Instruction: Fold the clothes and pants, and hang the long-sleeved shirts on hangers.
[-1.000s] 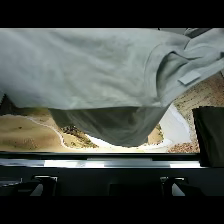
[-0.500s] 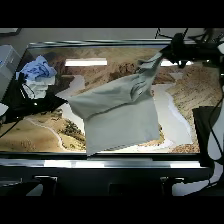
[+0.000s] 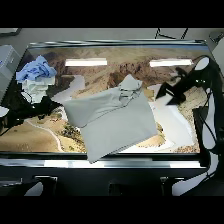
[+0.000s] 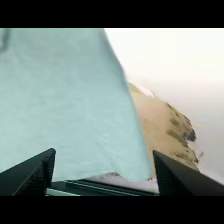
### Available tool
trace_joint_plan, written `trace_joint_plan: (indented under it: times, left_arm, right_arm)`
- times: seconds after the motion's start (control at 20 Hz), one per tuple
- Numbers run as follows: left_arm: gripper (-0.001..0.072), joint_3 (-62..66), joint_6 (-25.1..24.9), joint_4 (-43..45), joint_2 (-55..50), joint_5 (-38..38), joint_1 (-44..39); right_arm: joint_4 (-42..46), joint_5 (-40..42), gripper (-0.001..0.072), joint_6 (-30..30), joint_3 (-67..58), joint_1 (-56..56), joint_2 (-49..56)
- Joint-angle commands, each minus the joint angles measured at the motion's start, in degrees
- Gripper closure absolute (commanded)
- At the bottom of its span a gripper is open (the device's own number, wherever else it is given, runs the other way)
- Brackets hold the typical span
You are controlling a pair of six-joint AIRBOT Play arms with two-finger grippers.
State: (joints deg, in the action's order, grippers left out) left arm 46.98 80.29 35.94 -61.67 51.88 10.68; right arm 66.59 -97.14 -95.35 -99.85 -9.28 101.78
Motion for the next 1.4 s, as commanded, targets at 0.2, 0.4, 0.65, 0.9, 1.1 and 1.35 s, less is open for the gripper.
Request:
trace_joint_plan:
  times: [0.2, 0.4, 0.65, 0.9, 1.1, 1.35]
  left_arm:
    - [0.0678, -0.15, -4.07, 0.28, -0.5, 0.2, 1.6]
    - [0.0678, -0.15, -4.07, 0.28, -0.57, 0.17, 1.62]
    - [0.0678, -0.15, -4.07, 3.96, -0.59, 0.22, 1.64]
    - [0.0678, -0.48, -4.02, 12.28, -1.01, 6.78, 0.87]
    - [0.0678, -6.54, -3.8, 12.26, -2.49, 7.82, -3.28]
    - [0.0678, -11.74, -3.82, 10.27, -6.95, 3.41, -10.78]
  right_arm:
    - [-3.48, 14.97, 0.0011, 2.62, 37.57, -1.51, -10.4]
    - [-11.98, 23.1, 0.0058, 2.6, 41.0, -1.53, -10.4]
    - [-14.88, 28.85, 0.0673, 4.52, 38.58, -1.64, -10.4]
    - [-6.75, 47.17, 0.0672, -2.34, 18.34, -1.64, -10.4]
    - [-5.99, 58.4, 0.0671, -9.7, 12.7, -1.6, -10.1]
    - [-1.36, 29.66, 0.0395, -4.2, 12.7, -1.6, -5.51]
